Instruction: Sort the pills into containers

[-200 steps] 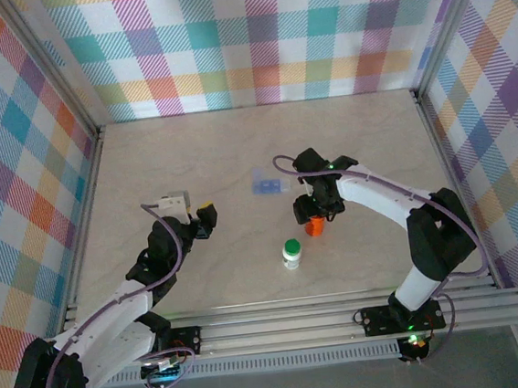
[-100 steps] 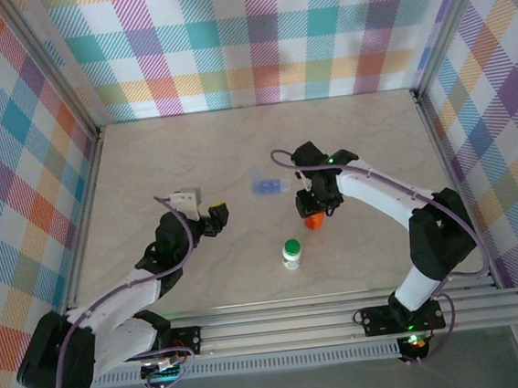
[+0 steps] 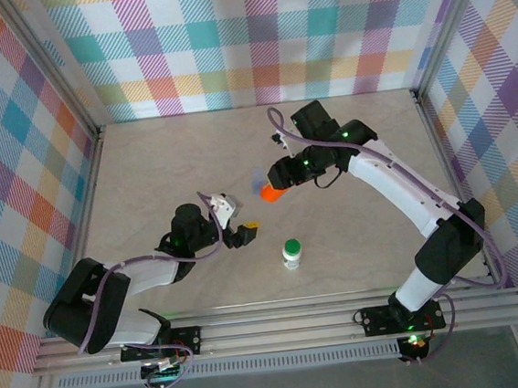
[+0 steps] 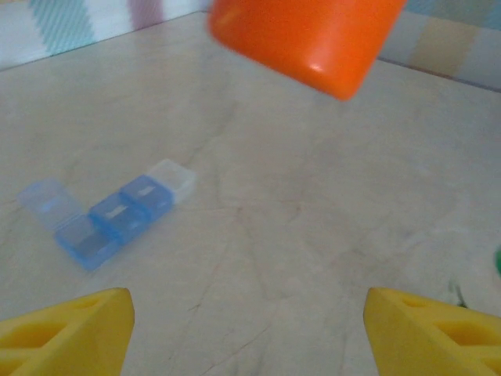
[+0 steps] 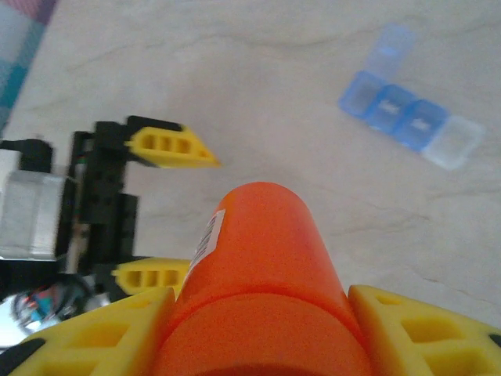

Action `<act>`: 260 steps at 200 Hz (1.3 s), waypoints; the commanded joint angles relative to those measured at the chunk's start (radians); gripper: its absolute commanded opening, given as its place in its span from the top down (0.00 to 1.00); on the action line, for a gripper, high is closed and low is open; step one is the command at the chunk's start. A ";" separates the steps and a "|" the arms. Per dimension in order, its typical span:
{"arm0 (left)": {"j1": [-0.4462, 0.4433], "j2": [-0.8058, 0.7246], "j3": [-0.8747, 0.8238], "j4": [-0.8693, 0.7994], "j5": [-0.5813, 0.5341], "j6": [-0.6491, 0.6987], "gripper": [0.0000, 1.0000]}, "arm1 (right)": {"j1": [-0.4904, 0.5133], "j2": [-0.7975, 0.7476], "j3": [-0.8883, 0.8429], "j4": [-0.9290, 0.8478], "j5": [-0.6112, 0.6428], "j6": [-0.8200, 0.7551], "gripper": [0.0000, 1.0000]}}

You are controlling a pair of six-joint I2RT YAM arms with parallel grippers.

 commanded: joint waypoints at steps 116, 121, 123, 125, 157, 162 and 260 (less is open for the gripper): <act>-0.046 -0.085 0.090 -0.050 0.091 0.094 0.31 | 0.032 -0.004 -0.119 0.188 -0.365 0.113 0.56; -0.047 -0.088 0.089 -0.048 0.092 0.092 0.31 | 0.034 -0.002 -0.119 0.190 -0.364 0.116 0.56; -0.048 -0.087 0.090 -0.047 0.091 0.093 0.31 | 0.035 -0.002 -0.119 0.190 -0.365 0.116 0.56; -0.048 -0.088 0.090 -0.046 0.091 0.092 0.31 | 0.035 -0.001 -0.120 0.192 -0.366 0.117 0.57; -0.057 -0.092 0.092 -0.041 0.085 0.087 0.33 | 0.038 0.000 -0.128 0.214 -0.379 0.135 0.57; -0.059 -0.093 0.092 -0.042 0.084 0.087 0.34 | 0.037 -0.002 -0.131 0.217 -0.383 0.139 0.57; -0.074 -0.134 0.099 -0.029 0.077 0.055 0.37 | 0.044 -0.007 -0.153 0.224 -0.367 0.147 0.57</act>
